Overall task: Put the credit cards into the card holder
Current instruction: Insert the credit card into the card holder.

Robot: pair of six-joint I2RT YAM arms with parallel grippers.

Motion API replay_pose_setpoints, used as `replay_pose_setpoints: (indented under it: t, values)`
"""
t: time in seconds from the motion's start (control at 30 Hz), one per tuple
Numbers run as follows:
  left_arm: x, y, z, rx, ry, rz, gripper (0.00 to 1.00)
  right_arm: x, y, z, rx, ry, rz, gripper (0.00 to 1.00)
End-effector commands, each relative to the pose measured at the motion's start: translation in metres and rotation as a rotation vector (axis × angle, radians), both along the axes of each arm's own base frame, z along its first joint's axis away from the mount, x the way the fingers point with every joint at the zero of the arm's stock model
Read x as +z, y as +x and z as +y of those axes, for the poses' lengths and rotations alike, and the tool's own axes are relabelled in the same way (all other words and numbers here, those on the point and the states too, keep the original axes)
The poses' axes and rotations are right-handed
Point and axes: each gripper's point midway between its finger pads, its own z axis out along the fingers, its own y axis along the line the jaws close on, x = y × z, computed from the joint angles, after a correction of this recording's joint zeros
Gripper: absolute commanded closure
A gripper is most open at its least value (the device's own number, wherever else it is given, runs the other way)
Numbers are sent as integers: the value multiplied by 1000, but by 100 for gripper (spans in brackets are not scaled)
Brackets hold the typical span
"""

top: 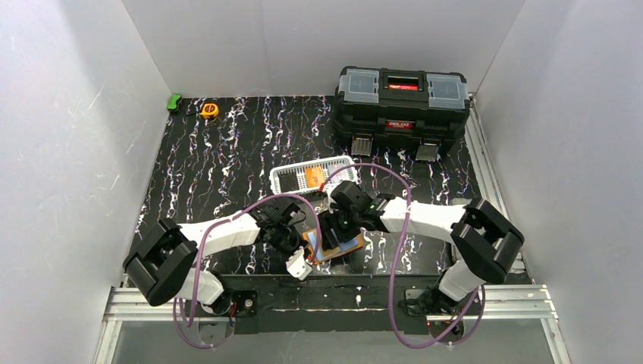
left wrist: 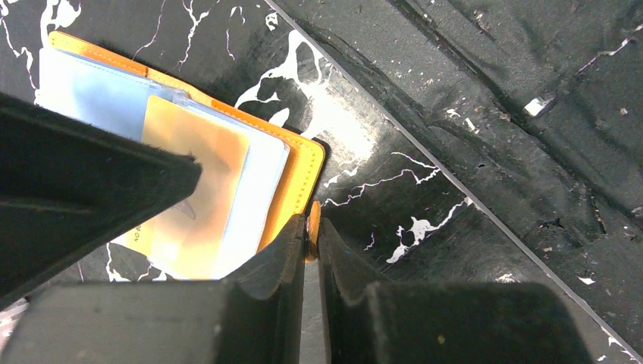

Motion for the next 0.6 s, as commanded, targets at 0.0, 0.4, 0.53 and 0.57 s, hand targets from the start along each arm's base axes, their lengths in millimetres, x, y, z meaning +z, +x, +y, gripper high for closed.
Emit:
replay_pose_setpoints:
  t: [0.0,0.4,0.53,0.57]
  values:
    - [2,-7,2,-11,-9,7,93,13,11,-2,-32,29,-46,33]
    - [1,-7,3,-20,-3,7,94,9,18,3,-55,66,-2,62]
    - [2,-7,3,-20,-2,9,94,5,22,-2,-87,55,-2,67]
    - [1,-8,3,-22,-2,9,94,5,23,-4,-97,54,-4,67]
